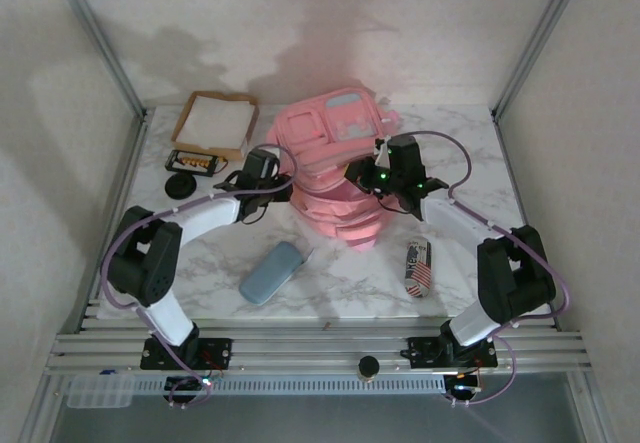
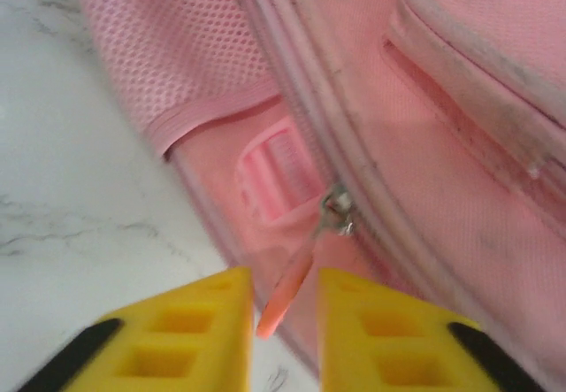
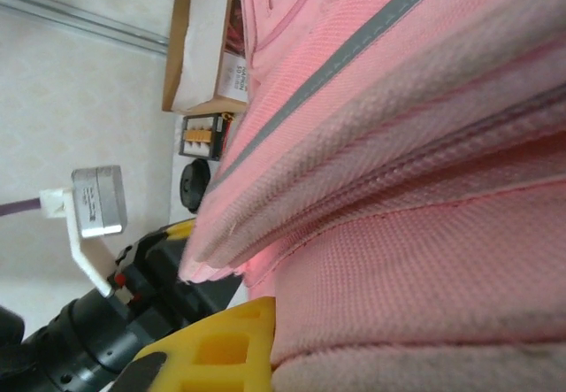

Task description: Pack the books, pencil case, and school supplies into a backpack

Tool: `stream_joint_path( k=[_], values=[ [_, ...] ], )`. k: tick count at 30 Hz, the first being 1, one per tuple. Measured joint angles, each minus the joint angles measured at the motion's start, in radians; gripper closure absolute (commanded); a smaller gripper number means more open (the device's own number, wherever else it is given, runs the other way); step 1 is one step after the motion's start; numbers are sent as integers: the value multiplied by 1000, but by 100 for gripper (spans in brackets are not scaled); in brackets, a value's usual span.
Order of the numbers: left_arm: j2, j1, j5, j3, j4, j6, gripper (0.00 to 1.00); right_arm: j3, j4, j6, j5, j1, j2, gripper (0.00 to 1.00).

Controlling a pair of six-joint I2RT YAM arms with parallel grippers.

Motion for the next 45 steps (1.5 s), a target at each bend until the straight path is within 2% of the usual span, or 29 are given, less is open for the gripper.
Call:
stream_joint_path(
  k=[7,12,15,19,22,27,32,37,45],
  values=[
    [-244,-13,-23,-121,-72,-118,46,41,-162,-135,61,-3,-5,39],
    [-418,-21,-48,-249,-156,-243,36,35,-332,-198,160,26,-76,25],
    [-491,-32,-69,-310,-237,-323,33,-6,-383,-201,206,109,-152,18],
    [-599,-75,-89,-405,-301,-437,25,-80,-390,-166,194,245,-180,11],
    [-627,-92,-67,-472,-307,-477,28,-109,-380,-114,180,351,-142,6],
    [-589,-127,-28,-522,-300,-521,33,-149,-267,-4,119,486,-60,5],
    [-616,-182,12,-589,-273,-572,39,-185,-145,93,73,550,25,9],
    [-665,-233,52,-627,-239,-628,50,-250,-9,185,27,587,69,16],
    [-659,-292,79,-653,-151,-726,61,-314,159,276,14,583,100,26]
  ],
)
